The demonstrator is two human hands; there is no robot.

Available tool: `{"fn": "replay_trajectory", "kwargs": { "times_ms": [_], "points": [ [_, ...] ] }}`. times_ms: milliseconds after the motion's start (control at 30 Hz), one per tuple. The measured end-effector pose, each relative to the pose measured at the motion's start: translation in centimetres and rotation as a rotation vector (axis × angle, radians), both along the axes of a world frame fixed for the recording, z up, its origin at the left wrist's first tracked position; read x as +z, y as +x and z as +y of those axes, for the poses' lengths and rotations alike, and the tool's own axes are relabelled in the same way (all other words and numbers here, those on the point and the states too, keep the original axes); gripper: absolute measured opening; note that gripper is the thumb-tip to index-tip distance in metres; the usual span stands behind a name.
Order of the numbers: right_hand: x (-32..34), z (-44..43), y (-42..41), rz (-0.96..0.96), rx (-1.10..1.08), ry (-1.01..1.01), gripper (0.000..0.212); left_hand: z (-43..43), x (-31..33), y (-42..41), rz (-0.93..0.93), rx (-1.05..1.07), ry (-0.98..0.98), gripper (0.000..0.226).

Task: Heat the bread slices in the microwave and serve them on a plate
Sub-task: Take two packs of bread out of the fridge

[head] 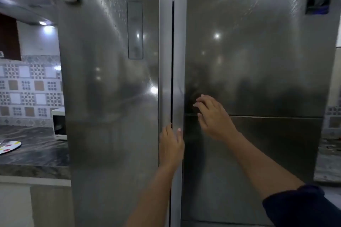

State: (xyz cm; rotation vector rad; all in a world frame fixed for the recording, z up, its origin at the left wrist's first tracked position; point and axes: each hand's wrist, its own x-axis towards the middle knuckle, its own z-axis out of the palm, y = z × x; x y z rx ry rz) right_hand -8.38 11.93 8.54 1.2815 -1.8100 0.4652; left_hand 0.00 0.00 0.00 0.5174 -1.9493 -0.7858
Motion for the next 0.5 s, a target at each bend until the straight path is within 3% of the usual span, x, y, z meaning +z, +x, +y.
{"fn": "replay_trajectory", "kwargs": {
  "times_ms": [167, 333, 433, 500],
  "points": [
    [-1.4, -5.9, -0.6, 0.254, 0.001, 0.313, 0.035, -2.0, -5.9, -3.5, -0.098, -0.177, 0.218, 0.054],
    [-1.7, -8.4, -1.6, 0.452, -0.23, 0.535, 0.039, -2.3, -8.9, -4.8, -0.075, -0.346, 0.247, 0.026],
    [-2.0, -9.1, -1.4, 0.481, -0.434, 0.702, 0.047, -2.5, -9.7, -5.2, -0.086, -0.311, 0.243, 0.028],
    [-2.4, -9.4, -1.0, 0.399, -0.535, 0.824, 0.046, -2.6, -9.8, -5.3, -0.13, -0.3, 0.232, 0.027]
  ]
}}
